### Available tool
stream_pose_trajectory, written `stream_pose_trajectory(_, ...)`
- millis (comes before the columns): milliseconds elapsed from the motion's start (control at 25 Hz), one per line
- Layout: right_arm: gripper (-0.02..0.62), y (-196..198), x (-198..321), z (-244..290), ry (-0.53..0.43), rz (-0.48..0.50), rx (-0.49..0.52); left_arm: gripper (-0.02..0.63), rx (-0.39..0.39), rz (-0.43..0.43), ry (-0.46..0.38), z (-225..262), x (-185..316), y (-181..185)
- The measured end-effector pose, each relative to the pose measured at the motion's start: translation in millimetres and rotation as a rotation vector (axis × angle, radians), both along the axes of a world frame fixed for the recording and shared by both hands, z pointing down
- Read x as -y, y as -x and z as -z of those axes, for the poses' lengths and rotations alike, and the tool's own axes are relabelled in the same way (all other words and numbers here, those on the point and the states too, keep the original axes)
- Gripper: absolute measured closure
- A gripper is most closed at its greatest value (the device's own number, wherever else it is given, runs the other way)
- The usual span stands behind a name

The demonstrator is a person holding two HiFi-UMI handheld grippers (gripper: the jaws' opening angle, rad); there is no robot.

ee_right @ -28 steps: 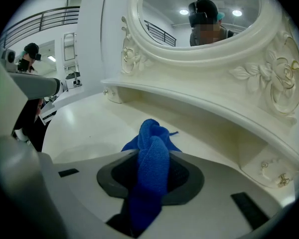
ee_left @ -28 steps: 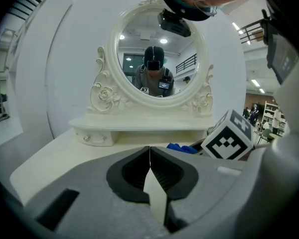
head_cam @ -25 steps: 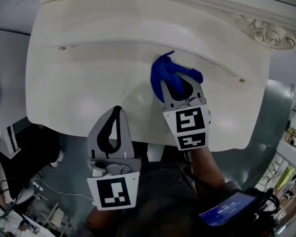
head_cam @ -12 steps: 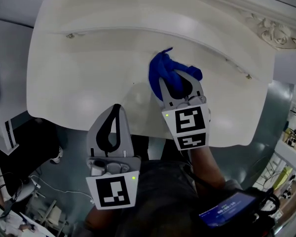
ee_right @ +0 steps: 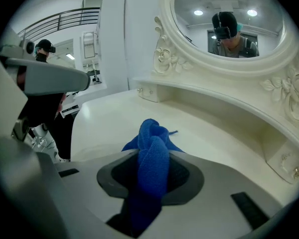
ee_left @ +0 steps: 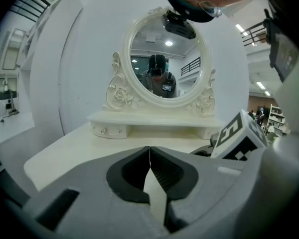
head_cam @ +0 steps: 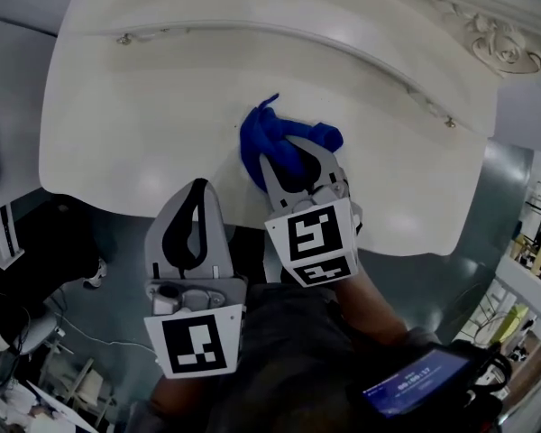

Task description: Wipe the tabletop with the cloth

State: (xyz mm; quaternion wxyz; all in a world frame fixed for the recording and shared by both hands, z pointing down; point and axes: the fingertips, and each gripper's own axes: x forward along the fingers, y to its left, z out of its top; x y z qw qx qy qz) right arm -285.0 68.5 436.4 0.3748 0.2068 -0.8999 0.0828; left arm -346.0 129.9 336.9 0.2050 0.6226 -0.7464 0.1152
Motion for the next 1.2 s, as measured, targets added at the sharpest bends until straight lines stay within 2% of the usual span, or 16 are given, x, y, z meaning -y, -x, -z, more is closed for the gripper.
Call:
stream_pose_trajectory(200, 0.485, 0, -37, 1, 0.018, 0.099, 0.016, 0.590, 0.009, 0.023, -0.002, 0, -9, -13)
stream_pose_trajectory(360, 0.485, -9, -57, -2, 0.032, 0.134, 0.025, 0.589, 0.038, 0.018, -0.049, 8, -7, -26)
stream_pose_trajectory(440, 0.485, -15, -64, -4, 0.038, 0.146, 0.027, 0.589, 0.032, 0.013, -0.036, 7, -8, -35)
stream_pose_trajectory(520, 0.485, -22, -70, -2, 0.043, 0.149, 0.029, 0.589, 0.026, 0.003, -0.021, 8, -11, -45)
stream_pose_trajectory(760, 0.485, -43, -88, 3, 0.055, 0.151, 0.036, 0.589, 0.051, -0.016, -0.045, 21, -15, -65)
stream_pose_trajectory(1200, 0.485, -79, -84, 2, 0.069, 0.115, 0.049, 0.589, 0.071, -0.052, -0.048, 26, -9, -96)
